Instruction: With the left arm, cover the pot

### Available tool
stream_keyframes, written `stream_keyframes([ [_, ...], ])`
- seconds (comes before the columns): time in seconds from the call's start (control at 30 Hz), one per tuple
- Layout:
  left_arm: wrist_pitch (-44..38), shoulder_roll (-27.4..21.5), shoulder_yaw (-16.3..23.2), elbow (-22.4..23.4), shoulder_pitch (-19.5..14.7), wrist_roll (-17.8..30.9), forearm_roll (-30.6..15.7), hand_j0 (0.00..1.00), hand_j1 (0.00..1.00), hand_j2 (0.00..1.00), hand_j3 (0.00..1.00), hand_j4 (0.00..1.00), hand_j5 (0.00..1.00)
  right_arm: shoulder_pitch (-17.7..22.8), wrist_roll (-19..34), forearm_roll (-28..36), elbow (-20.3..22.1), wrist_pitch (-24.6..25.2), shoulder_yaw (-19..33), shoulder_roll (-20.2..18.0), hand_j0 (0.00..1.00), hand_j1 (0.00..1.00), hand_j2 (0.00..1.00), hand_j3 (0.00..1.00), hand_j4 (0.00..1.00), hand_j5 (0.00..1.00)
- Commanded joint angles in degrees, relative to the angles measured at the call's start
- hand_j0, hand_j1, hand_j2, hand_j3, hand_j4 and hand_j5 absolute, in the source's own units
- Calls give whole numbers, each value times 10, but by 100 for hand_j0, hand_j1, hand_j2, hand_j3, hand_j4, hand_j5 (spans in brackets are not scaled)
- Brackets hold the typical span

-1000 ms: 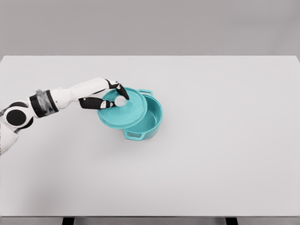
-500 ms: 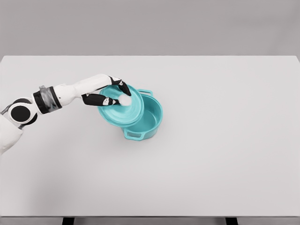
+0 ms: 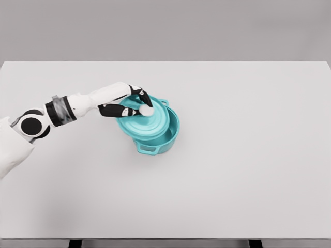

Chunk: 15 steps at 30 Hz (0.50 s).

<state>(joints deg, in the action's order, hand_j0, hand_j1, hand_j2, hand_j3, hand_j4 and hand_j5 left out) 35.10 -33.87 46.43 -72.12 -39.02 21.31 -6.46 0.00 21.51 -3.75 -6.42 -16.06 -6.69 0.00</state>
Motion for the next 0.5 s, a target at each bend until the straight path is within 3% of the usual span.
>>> stream_keyframes([
  [0.0,-1,3,-1,-4,0,-2,-6,51,51,51,51,51,51,0,0,0,0,0,0,0,100,100,100,100,100,100],
  [0.47,-1,20,-6,-5,3,-1,-4,46,46,46,46,46,46,0,0,0,0,0,0,0,100,100,100,100,100,100],
])
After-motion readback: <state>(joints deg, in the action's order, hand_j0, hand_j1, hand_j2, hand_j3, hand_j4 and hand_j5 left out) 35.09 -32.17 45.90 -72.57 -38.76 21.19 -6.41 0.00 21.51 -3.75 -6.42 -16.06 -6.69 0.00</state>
